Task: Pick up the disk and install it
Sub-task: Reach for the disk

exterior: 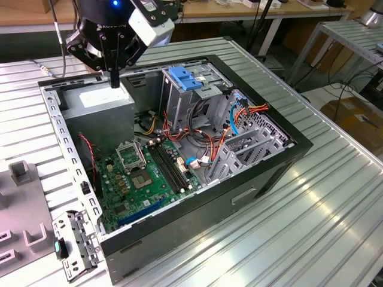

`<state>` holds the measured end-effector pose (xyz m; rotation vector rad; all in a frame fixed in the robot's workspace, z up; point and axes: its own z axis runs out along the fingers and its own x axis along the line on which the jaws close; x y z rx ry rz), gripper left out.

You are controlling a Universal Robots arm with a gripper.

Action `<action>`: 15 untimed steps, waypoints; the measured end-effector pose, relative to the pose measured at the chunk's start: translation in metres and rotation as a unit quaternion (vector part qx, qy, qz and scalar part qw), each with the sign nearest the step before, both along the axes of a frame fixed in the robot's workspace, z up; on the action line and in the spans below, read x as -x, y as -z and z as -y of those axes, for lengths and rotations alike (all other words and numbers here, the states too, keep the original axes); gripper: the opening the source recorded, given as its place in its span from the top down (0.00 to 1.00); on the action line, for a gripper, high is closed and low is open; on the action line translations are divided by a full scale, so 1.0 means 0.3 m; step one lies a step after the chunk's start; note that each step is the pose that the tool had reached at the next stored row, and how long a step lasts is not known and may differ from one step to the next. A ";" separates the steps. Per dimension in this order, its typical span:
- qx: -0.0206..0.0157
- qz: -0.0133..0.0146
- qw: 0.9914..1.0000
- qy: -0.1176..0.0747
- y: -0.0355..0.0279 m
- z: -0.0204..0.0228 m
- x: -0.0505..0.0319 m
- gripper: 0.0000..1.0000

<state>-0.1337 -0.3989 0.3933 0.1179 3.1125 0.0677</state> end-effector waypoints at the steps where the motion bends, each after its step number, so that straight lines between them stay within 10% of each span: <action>1: 0.000 0.000 1.000 0.000 0.000 0.000 0.001 0.89; 15: 0.000 0.000 1.000 0.000 0.000 0.000 0.016 0.89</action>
